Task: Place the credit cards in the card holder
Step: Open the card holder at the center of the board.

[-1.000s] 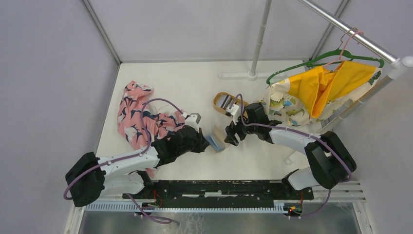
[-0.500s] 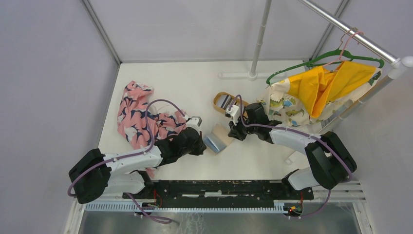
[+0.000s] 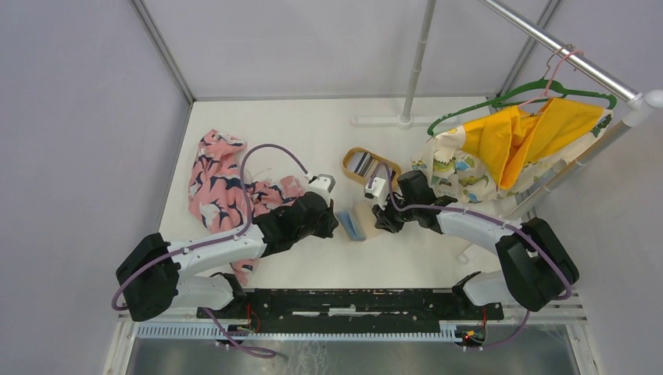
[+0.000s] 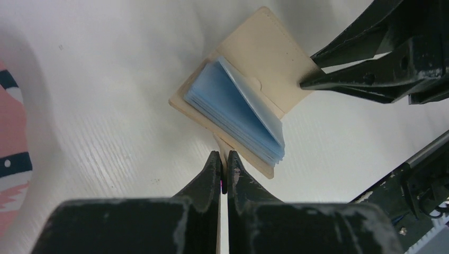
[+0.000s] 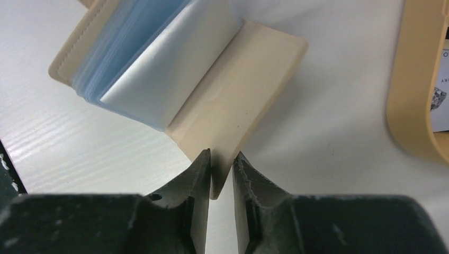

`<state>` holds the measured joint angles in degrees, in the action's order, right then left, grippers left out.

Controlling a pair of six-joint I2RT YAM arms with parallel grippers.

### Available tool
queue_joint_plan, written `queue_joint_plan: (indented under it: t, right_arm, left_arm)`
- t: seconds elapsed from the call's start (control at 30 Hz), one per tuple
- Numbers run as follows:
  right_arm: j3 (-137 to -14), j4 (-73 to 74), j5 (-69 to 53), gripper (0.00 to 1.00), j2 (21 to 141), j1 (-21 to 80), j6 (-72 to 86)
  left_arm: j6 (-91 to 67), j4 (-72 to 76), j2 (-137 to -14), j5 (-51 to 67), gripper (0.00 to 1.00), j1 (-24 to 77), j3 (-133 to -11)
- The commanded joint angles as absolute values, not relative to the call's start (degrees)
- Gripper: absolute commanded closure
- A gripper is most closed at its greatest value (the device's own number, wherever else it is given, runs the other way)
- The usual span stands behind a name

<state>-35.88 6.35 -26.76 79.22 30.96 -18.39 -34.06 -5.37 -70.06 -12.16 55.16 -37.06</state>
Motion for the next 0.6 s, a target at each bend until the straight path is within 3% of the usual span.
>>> queue_joint_plan:
  t: [0.0, 0.23, 0.43, 0.57]
  right_arm:
    - [-37.42, 8.52, -25.73, 0.67, 76.66, 30.48, -22.21]
    - [-38.06, 9.38, -27.31, 0.44, 68.54, 30.41, -29.71]
    - [-35.82, 8.67, -37.79, 0.27, 62.49, 30.45, -35.9]
    - [-32.16, 4.94, -43.21, 0.06, 59.65, 32.65, -41.86]
  left_arm:
    - [-27.84, -6.19, -72.43, -12.86, 0.98, 55.41, -41.03]
    - [-25.38, -5.34, -73.73, -9.55, 0.98, 55.33, -42.27]
    - [-23.36, -6.26, -74.6, -8.13, 0.98, 55.34, -45.01]
    - [-23.21, -5.59, -74.3, -7.31, 0.98, 55.33, -44.74]
